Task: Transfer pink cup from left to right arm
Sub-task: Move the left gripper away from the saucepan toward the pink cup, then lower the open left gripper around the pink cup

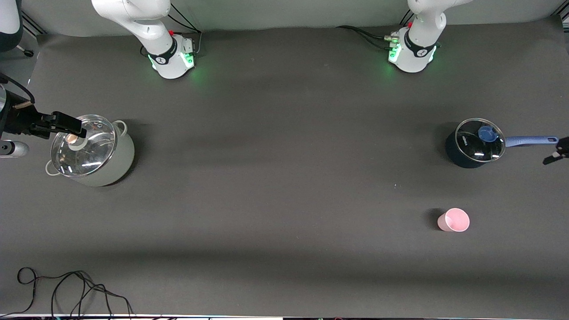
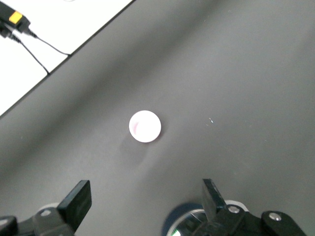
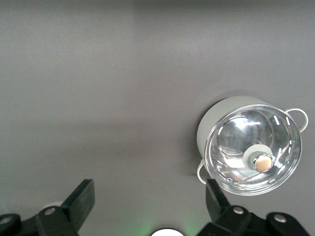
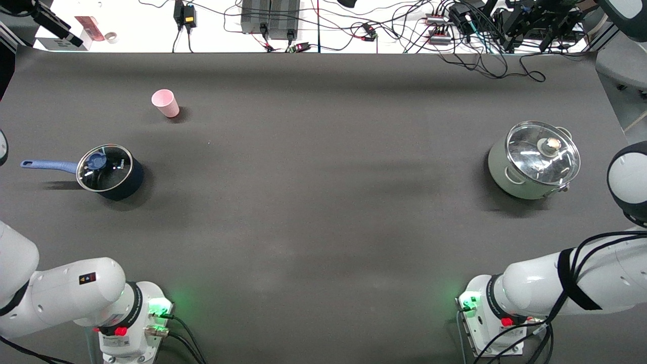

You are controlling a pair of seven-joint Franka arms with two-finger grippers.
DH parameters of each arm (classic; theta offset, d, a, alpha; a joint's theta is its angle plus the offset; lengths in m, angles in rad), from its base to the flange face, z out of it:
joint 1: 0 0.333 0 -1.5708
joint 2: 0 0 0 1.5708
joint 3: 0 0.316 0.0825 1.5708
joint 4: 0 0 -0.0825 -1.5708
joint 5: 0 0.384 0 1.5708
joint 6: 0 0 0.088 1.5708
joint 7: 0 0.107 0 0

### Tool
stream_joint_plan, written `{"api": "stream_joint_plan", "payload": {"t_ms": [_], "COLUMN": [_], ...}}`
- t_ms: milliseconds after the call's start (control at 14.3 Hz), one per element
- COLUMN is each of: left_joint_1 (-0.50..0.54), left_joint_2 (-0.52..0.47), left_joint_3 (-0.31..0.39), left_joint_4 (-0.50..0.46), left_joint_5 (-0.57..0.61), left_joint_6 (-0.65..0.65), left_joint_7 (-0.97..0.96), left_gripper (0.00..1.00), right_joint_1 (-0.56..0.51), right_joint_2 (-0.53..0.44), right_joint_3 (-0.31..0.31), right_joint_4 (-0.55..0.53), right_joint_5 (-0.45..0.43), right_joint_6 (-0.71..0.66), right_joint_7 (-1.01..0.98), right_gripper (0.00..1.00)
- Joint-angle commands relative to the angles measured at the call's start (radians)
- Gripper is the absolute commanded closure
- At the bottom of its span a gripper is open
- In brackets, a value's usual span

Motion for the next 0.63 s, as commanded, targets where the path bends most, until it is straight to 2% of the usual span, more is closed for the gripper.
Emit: {"api": "stream_joint_plan", "payload": {"t_ms": [0,209,558], "left_joint_1": [0.029,0.086,0.107], "left_joint_2": [0.110,0.225,0.357], "left_joint_3": [-0.006,-0.009,-0.012], "left_joint_4": [0.074,0.071,0.067], "left_joint_5": [-0.083,-0.273,-0.371], "left_joint_6": [0.008,-0.005,0.010], "left_joint_7": [0.147,0.377,0.552], "left_gripper": [0.00,0.00,0.00], "right_joint_1": [-0.005,-0.003,-0.002], "right_joint_2": [0.013,0.023,0.023], "right_joint_3": [0.001,0.001,0.001], "right_joint_4": [0.025,0.022,0.022], "right_joint_5": [0.006,-0.008,-0.008], "right_joint_6": [-0.015,-0.015,-0.015], "right_joint_7": [-0.030,-0.032,-0.030], "right_gripper": [0.00,0.00,0.00]}}
